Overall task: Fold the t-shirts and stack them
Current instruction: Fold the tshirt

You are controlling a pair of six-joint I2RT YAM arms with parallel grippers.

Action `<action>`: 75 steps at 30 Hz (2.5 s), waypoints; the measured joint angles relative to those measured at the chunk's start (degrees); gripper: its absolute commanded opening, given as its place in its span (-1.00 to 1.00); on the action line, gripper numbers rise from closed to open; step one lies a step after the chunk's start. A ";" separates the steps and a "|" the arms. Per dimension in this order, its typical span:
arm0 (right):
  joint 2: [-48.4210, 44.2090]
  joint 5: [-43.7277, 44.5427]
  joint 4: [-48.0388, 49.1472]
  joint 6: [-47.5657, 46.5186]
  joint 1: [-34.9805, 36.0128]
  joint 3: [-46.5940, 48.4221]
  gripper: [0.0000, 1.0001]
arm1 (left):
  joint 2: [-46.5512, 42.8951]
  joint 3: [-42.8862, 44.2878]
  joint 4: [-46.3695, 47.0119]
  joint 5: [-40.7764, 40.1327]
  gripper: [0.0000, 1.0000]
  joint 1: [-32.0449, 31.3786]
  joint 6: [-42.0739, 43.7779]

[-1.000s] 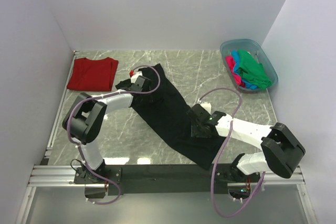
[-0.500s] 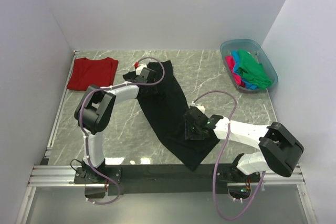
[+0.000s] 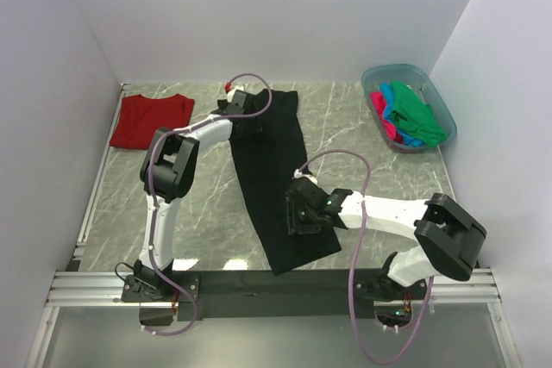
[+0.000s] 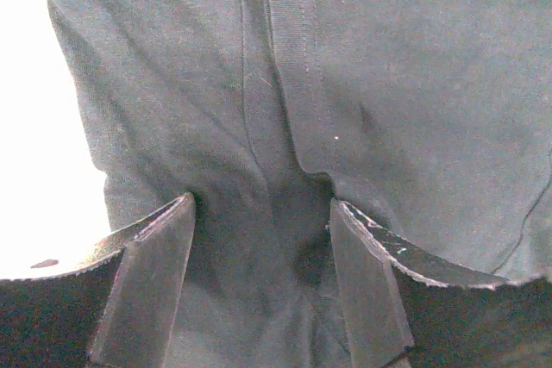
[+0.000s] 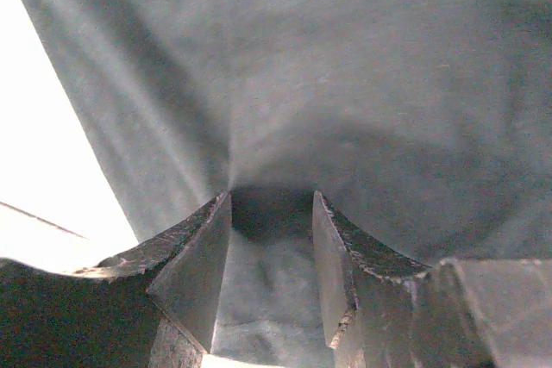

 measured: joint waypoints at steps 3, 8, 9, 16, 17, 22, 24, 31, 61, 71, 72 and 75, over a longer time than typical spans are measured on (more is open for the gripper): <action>2.03 -1.31 0.72 0.00 0.72 1.77 -0.01 | 2.14 3.41 -0.63 1.38 0.38 0.39 0.92; 5.84 -3.13 2.16 -0.09 1.09 4.39 -0.01 | 4.39 6.93 -0.87 3.48 0.38 0.68 2.69; 6.45 -3.34 2.32 -0.17 1.11 4.87 -0.01 | 4.68 7.45 -0.94 3.85 0.38 0.70 3.17; 7.45 -5.16 3.65 -0.83 1.25 7.43 -0.01 | 9.27 14.82 -1.77 5.90 0.37 0.98 4.81; 7.45 -5.40 3.91 -0.98 1.31 7.72 -0.01 | 10.05 15.98 -1.77 6.25 0.37 1.05 5.01; 6.99 -4.90 4.11 -1.99 1.70 8.70 0.01 | 11.17 18.23 -1.79 7.10 0.41 1.14 5.57; 5.51 -3.74 3.13 -2.40 1.81 8.70 0.01 | 11.04 18.18 -1.27 7.08 0.42 1.16 5.95; -4.92 1.77 0.02 -3.67 1.81 8.55 0.10 | -3.39 7.17 1.27 3.98 0.47 0.52 6.62; -19.19 9.60 -5.49 4.39 1.92 -13.97 0.18 | -61.57 -61.31 -1.40 -4.52 0.46 -36.54 -31.30; -19.96 8.74 -3.28 5.57 1.92 -14.97 0.18 | -57.22 -62.14 -6.69 -6.51 0.41 -45.70 -42.03; -19.96 8.70 -3.15 5.60 1.92 -15.02 0.18 | -56.48 -61.22 -7.76 -6.88 0.40 -46.71 -43.34; -20.02 8.63 -3.06 5.60 1.92 -15.06 0.18 | -54.82 -59.95 -9.53 -7.87 0.33 -49.51 -46.40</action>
